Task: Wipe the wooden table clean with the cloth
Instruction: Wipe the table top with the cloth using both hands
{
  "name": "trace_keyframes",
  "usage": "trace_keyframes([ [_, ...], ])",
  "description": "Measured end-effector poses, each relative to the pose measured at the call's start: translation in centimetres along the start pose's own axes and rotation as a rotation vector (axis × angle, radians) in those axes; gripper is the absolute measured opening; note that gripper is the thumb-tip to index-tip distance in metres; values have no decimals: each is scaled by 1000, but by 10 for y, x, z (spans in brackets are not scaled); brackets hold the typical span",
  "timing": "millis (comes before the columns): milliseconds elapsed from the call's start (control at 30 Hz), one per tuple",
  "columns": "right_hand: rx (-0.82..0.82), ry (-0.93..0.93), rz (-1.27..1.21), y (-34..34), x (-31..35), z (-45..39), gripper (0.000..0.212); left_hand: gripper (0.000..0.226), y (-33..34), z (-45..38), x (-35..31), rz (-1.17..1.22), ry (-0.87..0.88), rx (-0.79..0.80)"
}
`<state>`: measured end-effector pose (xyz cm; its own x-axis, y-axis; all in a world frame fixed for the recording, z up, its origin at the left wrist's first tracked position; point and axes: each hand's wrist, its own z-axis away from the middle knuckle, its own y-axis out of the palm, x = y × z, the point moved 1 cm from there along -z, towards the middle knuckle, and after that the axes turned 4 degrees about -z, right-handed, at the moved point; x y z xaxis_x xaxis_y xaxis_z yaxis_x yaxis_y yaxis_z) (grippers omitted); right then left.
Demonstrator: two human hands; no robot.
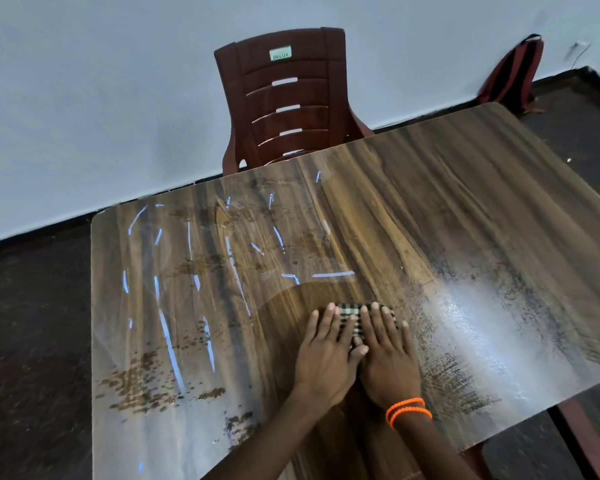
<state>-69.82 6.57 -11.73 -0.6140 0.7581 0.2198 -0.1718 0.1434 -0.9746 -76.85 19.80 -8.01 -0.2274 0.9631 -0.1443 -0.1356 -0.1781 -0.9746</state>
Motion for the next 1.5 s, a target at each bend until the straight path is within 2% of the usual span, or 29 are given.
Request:
trace_keyframes([
  [133, 3, 75, -20, -6, -5, -53, 69, 66, -15, -51, 15, -113, 8, 67],
  [267, -22, 124, -89, -2, 26, -96, 70, 65, -29, -79, 49, -174, -41, 74],
  [467, 23, 15, -87, 9, 86, -121, 72, 79, -31, -58, 114, -162, -130, 32],
  [600, 56, -83, -114, 21, 131, -103, 67, 73, -19, -12, 143, -115, -198, -77],
  [700, 57, -147, -132, 23, 145, -71, 65, 73, -10, 28, 141, -85, -202, -124],
  [900, 49, -173, -107, 17, 103, -15, 62, 70, 8, 64, 95, 5, -138, -74],
  [1033, 19, -100, -67, 9, 54, -21, 65, 68, 3, 23, 62, 30, -80, -39],
  [1200, -10, 57, -35, -1, 19, -80, 70, 72, -13, -62, 51, 8, -28, -23],
  [1333, -18, 142, -56, -2, 29, -138, 70, 77, -30, -111, 76, -58, -58, -7],
  [1500, -17, 83, -83, 5, 77, -188, 70, 81, -39, -124, 131, -98, -145, -27],
])
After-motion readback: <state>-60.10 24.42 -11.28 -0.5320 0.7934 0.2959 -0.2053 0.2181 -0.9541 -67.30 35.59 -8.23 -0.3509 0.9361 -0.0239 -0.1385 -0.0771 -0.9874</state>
